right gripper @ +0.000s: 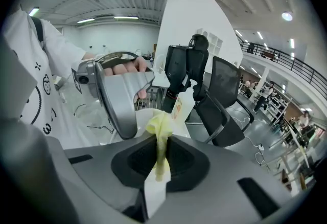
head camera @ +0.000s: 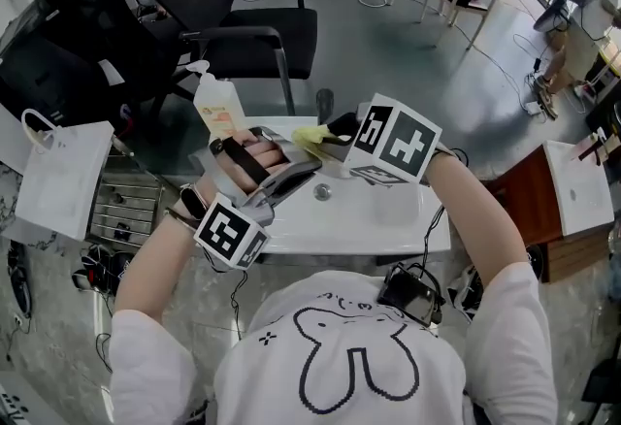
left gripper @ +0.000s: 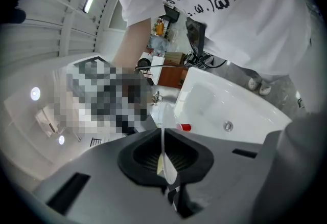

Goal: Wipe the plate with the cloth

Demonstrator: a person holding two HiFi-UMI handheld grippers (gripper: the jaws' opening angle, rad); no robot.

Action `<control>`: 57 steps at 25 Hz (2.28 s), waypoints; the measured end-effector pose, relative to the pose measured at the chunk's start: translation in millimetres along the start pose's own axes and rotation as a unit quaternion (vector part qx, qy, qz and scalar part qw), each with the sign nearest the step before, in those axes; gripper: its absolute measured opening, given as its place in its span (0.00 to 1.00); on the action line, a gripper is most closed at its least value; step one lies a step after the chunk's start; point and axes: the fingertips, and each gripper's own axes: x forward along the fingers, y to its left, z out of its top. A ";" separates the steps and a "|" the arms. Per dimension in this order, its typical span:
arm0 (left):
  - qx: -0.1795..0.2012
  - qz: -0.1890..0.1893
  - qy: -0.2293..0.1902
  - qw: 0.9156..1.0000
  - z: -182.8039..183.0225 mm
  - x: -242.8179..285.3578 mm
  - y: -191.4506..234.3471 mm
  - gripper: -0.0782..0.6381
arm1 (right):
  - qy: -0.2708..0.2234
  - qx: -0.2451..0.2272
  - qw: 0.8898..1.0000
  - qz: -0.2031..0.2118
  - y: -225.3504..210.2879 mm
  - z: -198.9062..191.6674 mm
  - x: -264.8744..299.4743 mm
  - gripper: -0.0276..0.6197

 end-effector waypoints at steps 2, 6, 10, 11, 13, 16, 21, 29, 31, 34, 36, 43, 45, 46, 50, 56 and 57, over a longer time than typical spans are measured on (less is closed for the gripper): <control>-0.001 0.003 0.001 1.000 0.6 -0.7 0.7 0.13 | 0.012 0.006 1.000 -0.013 -6.7 -6.6 5.0 0.12; -0.003 0.009 0.002 1.000 2.7 -2.6 3.4 0.13 | 0.052 0.010 0.998 -0.047 -23.9 -29.7 15.1 0.12; -0.004 0.005 0.000 1.000 1.9 -5.4 -0.6 0.13 | 0.053 0.026 0.997 -0.046 -24.3 -34.4 19.0 0.12; -0.005 0.004 0.001 1.000 1.3 -5.6 -1.9 0.13 | 0.052 0.023 0.997 -0.047 -24.1 -33.3 18.6 0.12; -0.009 0.005 0.002 1.000 -0.1 -5.0 -3.4 0.13 | 0.042 0.017 0.998 -0.049 -24.8 -27.1 14.7 0.12; -0.018 0.004 0.001 1.000 -0.8 -3.1 -3.9 0.13 | -0.003 0.006 0.999 -0.042 -22.5 -5.2 4.6 0.12; -0.022 0.002 -0.009 1.000 1.7 -4.0 -3.5 0.13 | -0.090 0.009 0.995 0.029 -5.2 35.6 -3.3 0.12; -0.002 -0.008 -0.004 1.000 0.9 -3.4 -6.3 0.13 | -0.084 0.030 0.990 0.107 7.4 41.6 11.9 0.12; 0.000 -0.009 -0.003 1.000 0.7 -3.6 -7.0 0.13 | -0.071 0.025 0.993 0.095 0.8 38.5 20.5 0.12; 0.002 -0.010 -0.004 1.000 2.9 -3.1 -6.7 0.13 | -0.039 0.017 0.996 0.074 -11.2 27.7 34.7 0.12; 0.001 -0.008 -0.003 1.000 4.2 -2.5 -5.5 0.14 | -0.021 0.013 0.998 0.062 -18.5 18.7 42.3 0.12; -0.001 -0.003 0.006 1.000 0.3 -5.1 -2.1 0.13 | 0.008 0.059 0.997 0.045 -41.8 -16.8 54.4 0.12; -0.003 0.000 0.008 1.000 -1.3 -7.1 -0.6 0.14 | 0.018 0.074 0.996 0.044 -44.8 -30.6 54.4 0.12; -0.004 0.001 0.009 1.000 -2.1 -7.8 -0.2 0.13 | 0.023 0.082 0.995 0.044 -45.2 -37.8 54.4 0.12; -0.008 0.000 0.010 1.000 -4.9 -6.6 -3.0 0.14 | 0.035 0.104 0.993 0.048 -43.6 -64.2 53.3 0.12; -0.027 -0.005 0.008 1.000 -3.8 4.8 -11.0 0.13 | 0.042 0.118 0.992 0.018 -48.0 -83.4 47.8 0.12; -0.039 -0.006 0.008 0.999 -5.2 7.3 -14.2 0.13 | 0.040 0.126 0.991 0.007 -50.4 -86.0 46.9 0.12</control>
